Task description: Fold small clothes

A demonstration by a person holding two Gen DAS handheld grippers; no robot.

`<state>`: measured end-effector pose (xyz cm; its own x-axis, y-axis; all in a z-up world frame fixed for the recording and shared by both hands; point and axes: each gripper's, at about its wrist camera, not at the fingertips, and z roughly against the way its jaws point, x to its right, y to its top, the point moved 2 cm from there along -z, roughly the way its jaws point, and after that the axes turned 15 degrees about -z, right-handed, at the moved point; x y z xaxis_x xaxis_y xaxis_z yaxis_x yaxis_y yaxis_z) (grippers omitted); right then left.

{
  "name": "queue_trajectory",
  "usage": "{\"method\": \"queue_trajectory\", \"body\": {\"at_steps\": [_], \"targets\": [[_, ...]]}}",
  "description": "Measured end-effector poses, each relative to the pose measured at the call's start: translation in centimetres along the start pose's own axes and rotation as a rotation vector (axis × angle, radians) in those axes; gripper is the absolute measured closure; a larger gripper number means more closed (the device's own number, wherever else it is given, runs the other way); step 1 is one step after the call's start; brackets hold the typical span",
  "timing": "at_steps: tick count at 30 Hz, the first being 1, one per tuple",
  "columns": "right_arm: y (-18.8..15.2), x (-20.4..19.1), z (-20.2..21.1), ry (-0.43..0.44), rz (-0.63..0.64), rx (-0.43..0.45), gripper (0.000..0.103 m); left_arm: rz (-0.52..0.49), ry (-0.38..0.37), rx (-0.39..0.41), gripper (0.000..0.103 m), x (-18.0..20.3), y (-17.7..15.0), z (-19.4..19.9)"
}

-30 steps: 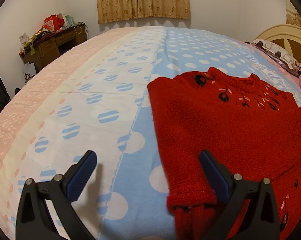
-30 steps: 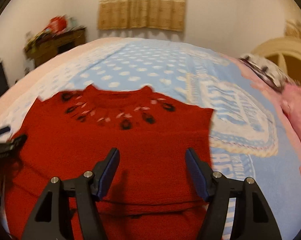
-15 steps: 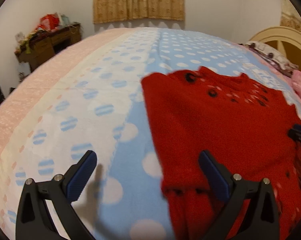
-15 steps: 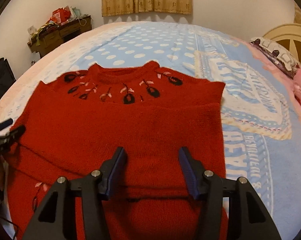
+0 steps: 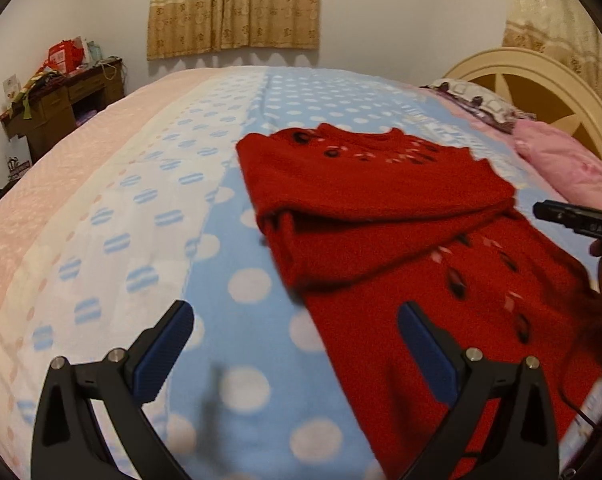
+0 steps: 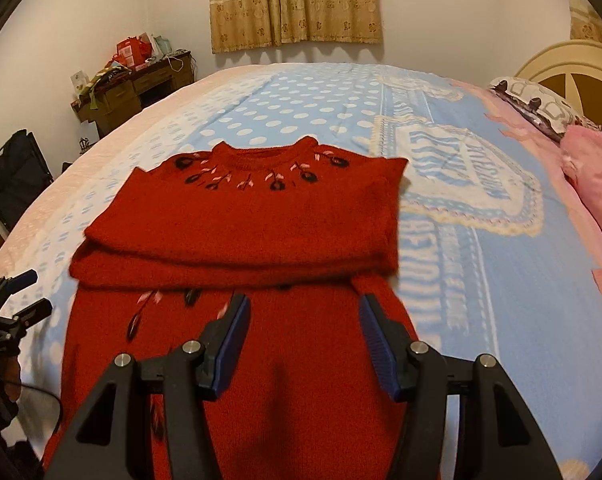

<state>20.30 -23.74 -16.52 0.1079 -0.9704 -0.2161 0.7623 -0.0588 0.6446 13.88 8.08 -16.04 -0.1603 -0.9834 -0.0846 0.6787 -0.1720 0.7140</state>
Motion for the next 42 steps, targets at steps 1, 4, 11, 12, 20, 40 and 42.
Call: {"method": "queue_trajectory", "body": {"at_steps": [1,4,11,12,20,40,42], "targets": [[-0.7,0.3,0.6,0.000,-0.003,-0.004,0.045,-0.005,-0.013,0.006,0.000,0.4,-0.2,0.7],[-2.3,1.2,2.3,-0.009,-0.010,-0.006,0.045,-0.018,-0.051,0.004,0.000,1.7,-0.9,2.3],[-5.3,4.1,6.1,-0.037,-0.053,-0.007,0.045,-0.050,-0.156,-0.050,0.000,5.8,-3.4,3.8],[-6.0,4.5,6.8,-0.043,-0.054,-0.004,0.045,-0.047,-0.164,-0.059,0.000,6.1,-3.6,3.8],[-9.9,6.7,11.2,-0.087,-0.054,0.028,0.045,-0.016,-0.198,0.040,0.000,5.6,-2.8,7.8],[-12.7,9.7,11.8,-0.094,-0.143,-0.005,0.045,0.092,-0.372,-0.274,0.057,5.6,-6.2,1.3],[-12.8,9.8,11.8,-0.090,-0.150,-0.001,0.045,0.116,-0.422,-0.291,0.057,6.2,-6.6,0.8]]}}
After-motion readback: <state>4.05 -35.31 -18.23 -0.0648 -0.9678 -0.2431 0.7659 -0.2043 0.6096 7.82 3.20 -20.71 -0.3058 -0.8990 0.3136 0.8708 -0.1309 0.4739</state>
